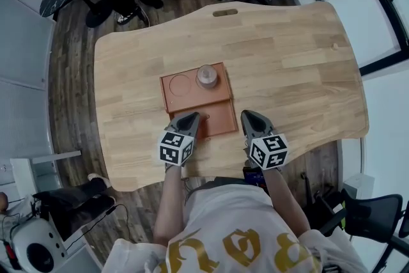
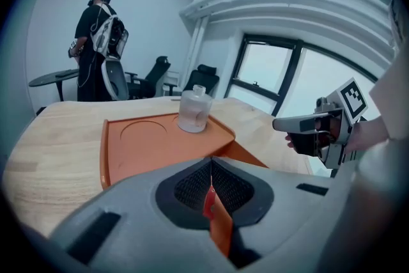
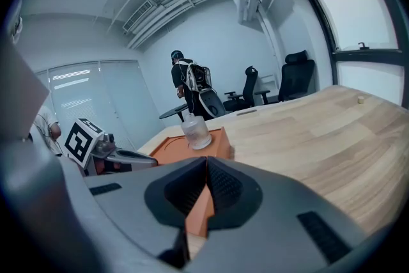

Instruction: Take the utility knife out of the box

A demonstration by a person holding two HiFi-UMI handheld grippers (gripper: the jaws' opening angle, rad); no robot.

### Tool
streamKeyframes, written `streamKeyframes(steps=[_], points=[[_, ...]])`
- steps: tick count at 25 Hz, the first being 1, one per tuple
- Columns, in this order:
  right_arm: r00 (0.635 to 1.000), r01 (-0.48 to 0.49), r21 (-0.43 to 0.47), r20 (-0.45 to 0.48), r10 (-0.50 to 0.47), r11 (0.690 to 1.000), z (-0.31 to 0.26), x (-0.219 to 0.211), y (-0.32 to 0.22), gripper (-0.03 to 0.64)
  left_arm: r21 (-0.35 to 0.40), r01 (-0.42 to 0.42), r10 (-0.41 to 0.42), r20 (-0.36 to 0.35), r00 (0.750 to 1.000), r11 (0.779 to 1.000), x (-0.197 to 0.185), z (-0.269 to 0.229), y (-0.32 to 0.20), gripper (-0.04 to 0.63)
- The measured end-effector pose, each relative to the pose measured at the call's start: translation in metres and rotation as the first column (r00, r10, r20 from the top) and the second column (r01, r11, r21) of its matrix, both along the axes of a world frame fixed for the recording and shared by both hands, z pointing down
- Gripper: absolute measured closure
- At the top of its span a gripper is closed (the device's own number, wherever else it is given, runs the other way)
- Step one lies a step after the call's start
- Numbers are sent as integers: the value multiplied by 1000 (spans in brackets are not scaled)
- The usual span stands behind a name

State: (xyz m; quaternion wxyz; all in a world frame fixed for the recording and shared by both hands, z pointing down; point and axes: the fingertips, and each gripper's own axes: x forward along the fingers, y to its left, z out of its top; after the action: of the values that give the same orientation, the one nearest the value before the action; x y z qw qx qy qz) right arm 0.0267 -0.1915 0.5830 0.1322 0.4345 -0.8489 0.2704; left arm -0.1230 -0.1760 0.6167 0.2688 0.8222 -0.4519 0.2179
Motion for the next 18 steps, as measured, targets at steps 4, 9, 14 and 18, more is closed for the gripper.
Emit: streamKeyframes(steps=[4,9,14,18], points=[[1000,5,-25,4,-5,1000,8,-2,-1,604,-104,-58,60,17,998,993,8,25,4,585],[1000,5,-36,-2,-5,999,13,0,-4,604,-185,-94,102,36,994,978,13,42,8,584],[1000,12,-56,-9,-12,998,22,1,-5,605,-261,-127,141,38,989,957,17,53,11,584],[1000,14,-64,-8,-15,998,25,-2,-6,604,-297,-146,166,45,985,944,16,60,10,583]])
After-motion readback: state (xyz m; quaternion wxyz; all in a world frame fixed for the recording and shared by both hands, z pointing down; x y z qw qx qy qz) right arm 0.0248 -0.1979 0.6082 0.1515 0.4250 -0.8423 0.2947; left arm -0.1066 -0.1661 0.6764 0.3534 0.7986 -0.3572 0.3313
